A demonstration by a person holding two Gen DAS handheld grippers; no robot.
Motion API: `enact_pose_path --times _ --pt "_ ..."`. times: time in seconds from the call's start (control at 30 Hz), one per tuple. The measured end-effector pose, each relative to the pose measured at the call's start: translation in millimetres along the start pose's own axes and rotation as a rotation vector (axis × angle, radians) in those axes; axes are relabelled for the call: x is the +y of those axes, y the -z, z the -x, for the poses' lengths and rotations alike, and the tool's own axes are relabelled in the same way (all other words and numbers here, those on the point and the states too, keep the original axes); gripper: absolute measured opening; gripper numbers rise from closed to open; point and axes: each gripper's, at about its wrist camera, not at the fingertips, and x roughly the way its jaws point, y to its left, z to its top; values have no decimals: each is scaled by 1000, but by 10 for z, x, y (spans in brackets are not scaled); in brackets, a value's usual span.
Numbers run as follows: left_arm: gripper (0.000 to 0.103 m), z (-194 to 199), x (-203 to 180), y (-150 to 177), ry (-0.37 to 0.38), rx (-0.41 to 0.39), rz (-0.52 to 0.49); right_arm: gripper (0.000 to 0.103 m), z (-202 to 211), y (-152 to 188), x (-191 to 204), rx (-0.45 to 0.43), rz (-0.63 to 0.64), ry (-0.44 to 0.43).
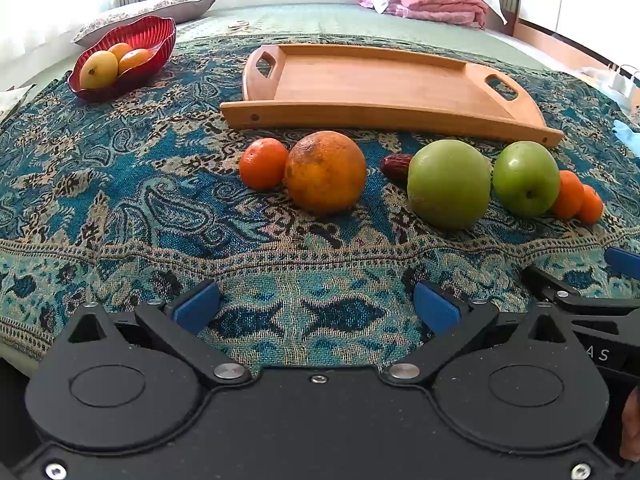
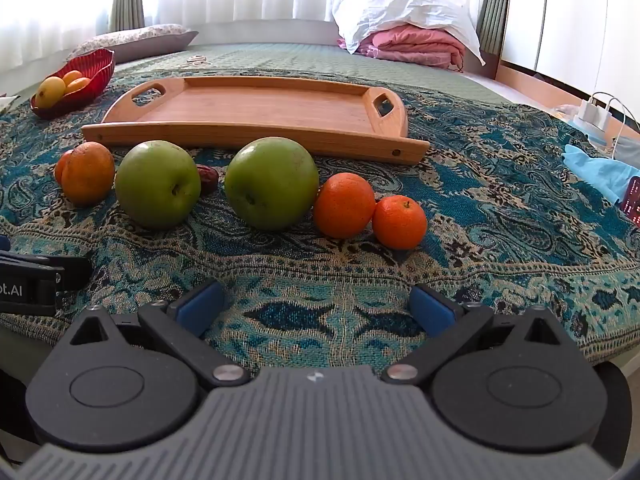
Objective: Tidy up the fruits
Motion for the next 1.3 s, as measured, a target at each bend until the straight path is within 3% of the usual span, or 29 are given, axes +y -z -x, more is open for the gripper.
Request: enact_pose_path --times 1.3 --pt "103 2 -1 2 -4 -12 -3 103 1 11 3 -3 1 0"
